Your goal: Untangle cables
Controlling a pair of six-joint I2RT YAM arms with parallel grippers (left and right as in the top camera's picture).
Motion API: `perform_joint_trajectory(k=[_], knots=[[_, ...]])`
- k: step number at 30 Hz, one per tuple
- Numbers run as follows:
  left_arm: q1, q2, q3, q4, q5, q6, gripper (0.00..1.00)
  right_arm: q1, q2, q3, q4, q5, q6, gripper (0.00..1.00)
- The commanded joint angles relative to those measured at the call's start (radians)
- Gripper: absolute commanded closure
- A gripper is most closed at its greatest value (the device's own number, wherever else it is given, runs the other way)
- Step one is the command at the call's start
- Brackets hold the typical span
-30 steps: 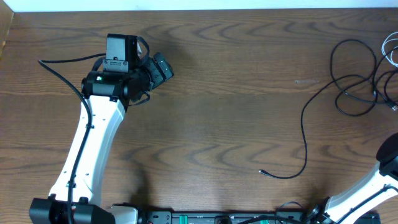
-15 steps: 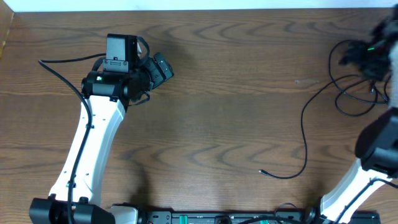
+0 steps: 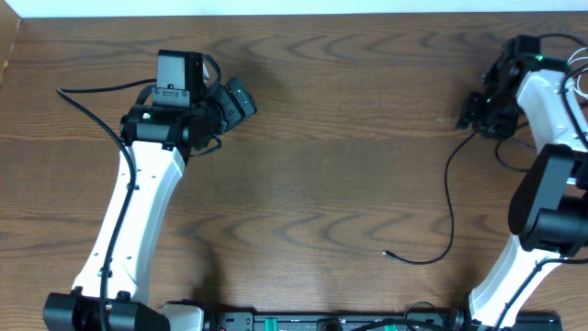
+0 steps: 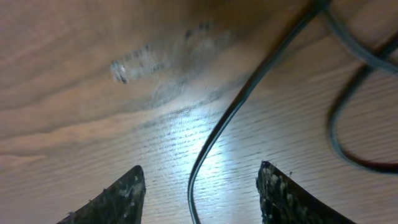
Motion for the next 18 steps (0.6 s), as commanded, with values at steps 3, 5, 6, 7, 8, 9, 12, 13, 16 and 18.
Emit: perform_joint_trajectory(k=[3, 5, 6, 7, 8, 9, 12, 13, 16, 18], knots=[[0.003, 0.009, 0.004, 0.000, -0.007, -0.001, 0.05, 0.026, 0.003, -0.094, 0.054, 0.117, 0.109, 0.52], [0.003, 0.009, 0.004, 0.000, -0.007, -0.001, 0.05, 0.031, 0.003, -0.119, 0.088, 0.143, 0.131, 0.54], [0.003, 0.009, 0.004, 0.000, -0.007, -0.001, 0.05, 0.032, 0.003, -0.131, 0.107, 0.146, 0.136, 0.55], [0.003, 0.009, 0.004, 0.000, -0.007, -0.001, 0.05, 0.033, 0.003, -0.143, 0.130, 0.146, 0.138, 0.57], [0.003, 0.009, 0.004, 0.000, -0.007, -0.001, 0.05, 0.033, 0.003, -0.154, 0.150, 0.147, 0.145, 0.57], [0.003, 0.009, 0.004, 0.000, -0.007, -0.001, 0.05, 0.033, 0.003, -0.162, 0.165, 0.147, 0.149, 0.59], [0.003, 0.009, 0.004, 0.000, -0.007, -0.001, 0.05, 0.033, 0.003, -0.193, 0.212, 0.148, 0.151, 0.64], [0.003, 0.009, 0.004, 0.000, -0.007, -0.001, 0.05, 0.033, 0.003, -0.206, 0.230, 0.152, 0.151, 0.65], [0.003, 0.009, 0.004, 0.000, -0.007, -0.001, 0.05, 0.033, 0.003, -0.240, 0.273, 0.155, 0.152, 0.68], [0.003, 0.009, 0.004, 0.000, -0.007, -0.001, 0.05, 0.033, 0.003, -0.262, 0.299, 0.155, 0.152, 0.71]])
